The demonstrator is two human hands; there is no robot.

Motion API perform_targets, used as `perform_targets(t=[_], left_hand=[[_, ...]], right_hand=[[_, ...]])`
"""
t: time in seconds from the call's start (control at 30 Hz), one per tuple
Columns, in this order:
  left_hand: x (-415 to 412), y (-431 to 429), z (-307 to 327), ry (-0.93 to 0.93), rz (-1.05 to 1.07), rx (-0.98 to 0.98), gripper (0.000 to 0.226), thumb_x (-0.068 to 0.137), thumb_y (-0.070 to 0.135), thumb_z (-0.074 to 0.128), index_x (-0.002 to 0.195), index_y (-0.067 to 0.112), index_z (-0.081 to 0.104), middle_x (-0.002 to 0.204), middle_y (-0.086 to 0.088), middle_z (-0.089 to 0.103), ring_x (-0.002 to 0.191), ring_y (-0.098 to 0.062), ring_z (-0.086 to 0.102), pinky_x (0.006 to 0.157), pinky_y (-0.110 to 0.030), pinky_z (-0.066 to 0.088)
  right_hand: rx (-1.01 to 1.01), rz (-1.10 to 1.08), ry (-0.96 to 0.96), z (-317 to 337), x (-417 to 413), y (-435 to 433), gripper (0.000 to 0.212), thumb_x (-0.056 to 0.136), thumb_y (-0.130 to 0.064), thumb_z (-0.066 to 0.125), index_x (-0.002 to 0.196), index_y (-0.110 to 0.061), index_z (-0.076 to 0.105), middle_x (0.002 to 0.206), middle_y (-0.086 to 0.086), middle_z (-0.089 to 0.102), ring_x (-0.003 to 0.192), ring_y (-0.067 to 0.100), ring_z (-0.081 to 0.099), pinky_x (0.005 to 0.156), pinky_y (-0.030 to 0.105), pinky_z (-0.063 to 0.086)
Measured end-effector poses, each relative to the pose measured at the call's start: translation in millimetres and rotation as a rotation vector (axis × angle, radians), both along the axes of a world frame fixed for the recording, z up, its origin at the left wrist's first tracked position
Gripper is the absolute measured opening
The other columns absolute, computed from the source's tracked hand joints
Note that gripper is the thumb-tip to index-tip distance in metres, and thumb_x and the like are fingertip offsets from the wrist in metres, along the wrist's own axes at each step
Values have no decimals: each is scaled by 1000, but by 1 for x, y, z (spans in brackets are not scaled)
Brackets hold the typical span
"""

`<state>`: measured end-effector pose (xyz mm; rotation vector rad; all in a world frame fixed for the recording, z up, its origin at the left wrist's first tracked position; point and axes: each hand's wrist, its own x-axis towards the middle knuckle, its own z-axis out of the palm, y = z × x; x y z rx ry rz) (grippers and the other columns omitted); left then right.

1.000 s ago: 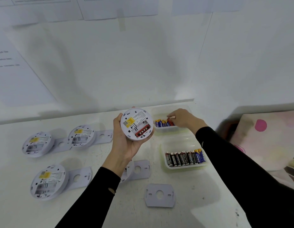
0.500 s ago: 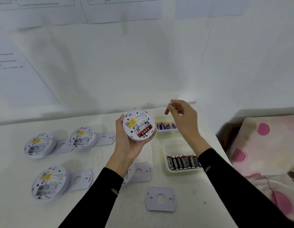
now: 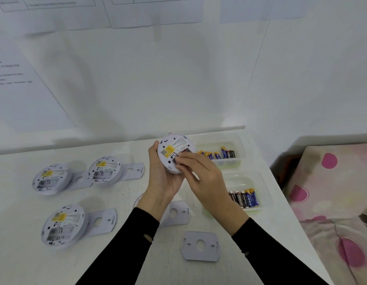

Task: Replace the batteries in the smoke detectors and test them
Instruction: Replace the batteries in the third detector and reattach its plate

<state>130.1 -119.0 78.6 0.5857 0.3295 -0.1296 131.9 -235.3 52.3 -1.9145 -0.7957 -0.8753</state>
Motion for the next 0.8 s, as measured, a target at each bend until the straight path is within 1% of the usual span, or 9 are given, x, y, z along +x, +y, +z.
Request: perform_targets(t=[0.1, 0.2, 0.27, 0.3, 0.37, 0.43, 0.57, 0.7, 0.8], left_hand=[[-2, 1, -2, 0, -14, -12, 63, 95, 57, 42, 106, 4, 74, 100, -13, 67, 97, -25, 63, 75, -24, 57], [0, 2, -1, -48, -9, 0, 58, 97, 54, 39, 123, 9, 64, 109, -14, 67, 100, -27, 64, 81, -32, 57], [2, 1, 0, -76, 11, 17, 53, 98, 51, 37, 125, 14, 61, 112, -14, 69, 102, -31, 65, 86, -42, 57], [2, 0, 0, -83, 16, 21, 52, 98, 50, 37, 125, 14, 62, 113, -15, 69, 103, -32, 65, 86, -45, 56], [1, -1, 0, -85, 16, 16, 53, 98, 50, 37, 122, 11, 64, 111, -17, 70, 101, -33, 67, 83, -45, 58], [0, -2, -1, -81, 31, 14, 53, 97, 49, 38, 120, 10, 64, 109, -16, 70, 99, -31, 68, 84, -44, 59], [1, 0, -1, -88, 44, 29, 50, 97, 47, 38, 110, 11, 70, 107, -15, 70, 101, -31, 66, 97, -47, 50], [1, 0, 0, -104, 21, 57, 55, 99, 46, 34, 97, 13, 76, 101, -14, 72, 92, -29, 69, 81, -42, 58], [1, 1, -1, -106, -2, 68, 56, 99, 48, 31, 99, 16, 77, 104, -14, 72, 95, -30, 68, 83, -44, 55]], right_hand=[[67, 74, 117, 3, -4, 3, 18, 89, -7, 66, 103, -3, 74, 112, 9, 68, 104, 21, 63, 90, 37, 51], [224, 86, 415, 19, -9, 3, 27, 82, -15, 74, 109, -14, 73, 125, 3, 58, 118, 17, 52, 100, 27, 43], [287, 61, 692, 29, -8, 0, 56, 74, -26, 82, 126, -24, 61, 131, -7, 48, 125, 2, 42, 101, 12, 36], [322, 76, 839, 32, -6, -1, 72, 70, -30, 85, 134, -27, 53, 133, -12, 46, 125, -2, 41, 102, 12, 36], [444, 153, 1055, 31, -2, -2, 87, 65, -31, 88, 140, -27, 44, 133, -12, 51, 124, 2, 48, 106, 26, 42], [507, 184, 1083, 27, -2, 1, 84, 64, -28, 89, 137, -27, 48, 128, -7, 58, 119, 8, 55, 102, 36, 48], [478, 151, 964, 21, -3, 5, 67, 67, -27, 86, 126, -31, 57, 122, -6, 61, 113, 11, 59, 97, 37, 52], [541, 185, 1045, 24, -1, 3, 66, 66, -18, 88, 124, -28, 58, 118, -5, 64, 109, 12, 62, 90, 31, 55], [621, 245, 1161, 30, 3, -1, 78, 63, -8, 88, 129, -24, 51, 122, -5, 61, 110, 11, 61, 81, 22, 55]])
